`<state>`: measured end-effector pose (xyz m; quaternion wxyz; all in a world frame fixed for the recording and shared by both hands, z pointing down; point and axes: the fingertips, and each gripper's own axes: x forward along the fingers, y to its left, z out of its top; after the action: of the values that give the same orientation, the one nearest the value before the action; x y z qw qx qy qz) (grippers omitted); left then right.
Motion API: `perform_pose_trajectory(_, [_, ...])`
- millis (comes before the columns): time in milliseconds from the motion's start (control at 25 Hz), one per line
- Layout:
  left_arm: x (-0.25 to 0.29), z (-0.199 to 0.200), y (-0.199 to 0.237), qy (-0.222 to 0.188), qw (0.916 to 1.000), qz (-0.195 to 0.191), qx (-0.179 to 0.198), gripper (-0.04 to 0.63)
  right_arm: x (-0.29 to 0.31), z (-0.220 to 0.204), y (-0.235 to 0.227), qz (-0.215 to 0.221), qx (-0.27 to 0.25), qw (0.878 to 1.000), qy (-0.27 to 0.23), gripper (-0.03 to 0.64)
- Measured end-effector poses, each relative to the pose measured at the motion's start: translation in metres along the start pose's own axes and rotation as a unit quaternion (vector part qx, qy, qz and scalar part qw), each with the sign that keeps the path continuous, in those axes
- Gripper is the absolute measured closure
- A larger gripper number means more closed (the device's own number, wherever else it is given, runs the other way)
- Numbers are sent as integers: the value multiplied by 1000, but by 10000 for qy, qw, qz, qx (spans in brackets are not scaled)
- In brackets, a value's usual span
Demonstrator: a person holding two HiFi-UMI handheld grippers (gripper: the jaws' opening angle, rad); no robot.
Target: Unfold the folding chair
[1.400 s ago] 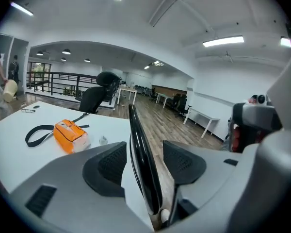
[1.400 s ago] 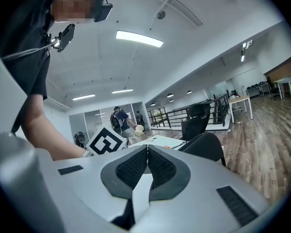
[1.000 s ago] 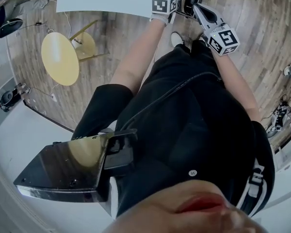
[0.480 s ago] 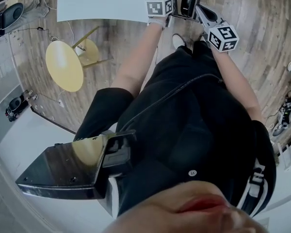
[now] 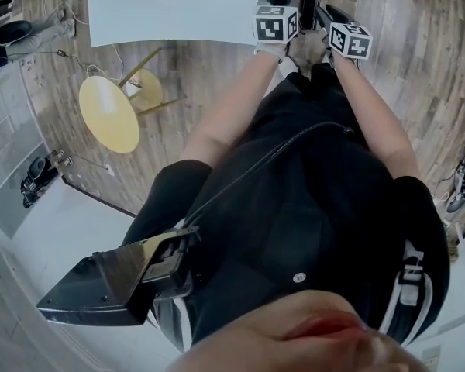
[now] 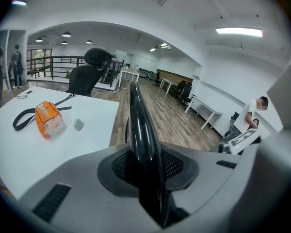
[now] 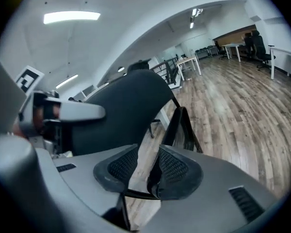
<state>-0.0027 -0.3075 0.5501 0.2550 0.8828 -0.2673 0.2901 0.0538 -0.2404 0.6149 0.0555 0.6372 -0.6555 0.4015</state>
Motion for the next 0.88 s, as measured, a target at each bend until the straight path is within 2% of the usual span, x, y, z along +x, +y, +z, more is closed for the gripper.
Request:
perform_pose_trajectory(120, [9,1,-11,-22,9999,-24,-149,512,36,-23,-39,-297,224,9984,418,467])
perform_pose_trajectory(200, [15,0,-16,5,9998,-72,-192,509,65,-41,-58,-446,463,9952,733,416])
perform_pose_trajectory(360, [18,-2,-21,-2,9997,-95,-224,506,106,-59,-67,-657,525,9903,1102,357])
perform_pose_trajectory(480, [19,0,-28,-56,9996,-106,-247,506,120,-60,-68,-828,370,9881,1244,347])
perform_pose_trajectory(600, [18,-1,-34,-84,9995,-145,-251,505,135,-66,-52,-561,372,9897,1260,347])
perform_pose_trajectory(680, [15,-2,-29,-84,9996,-133,-238,505,142,-75,-46,-534,391,9887,1347,347])
perform_pose_trajectory(800, [15,-2,-22,-68,9998,-97,-174,505,145,-86,-51,-725,242,9849,1552,352])
perform_pose_trajectory(880, [15,-3,-20,-46,9999,-93,-109,505,144,-86,-57,-848,193,9848,1504,374])
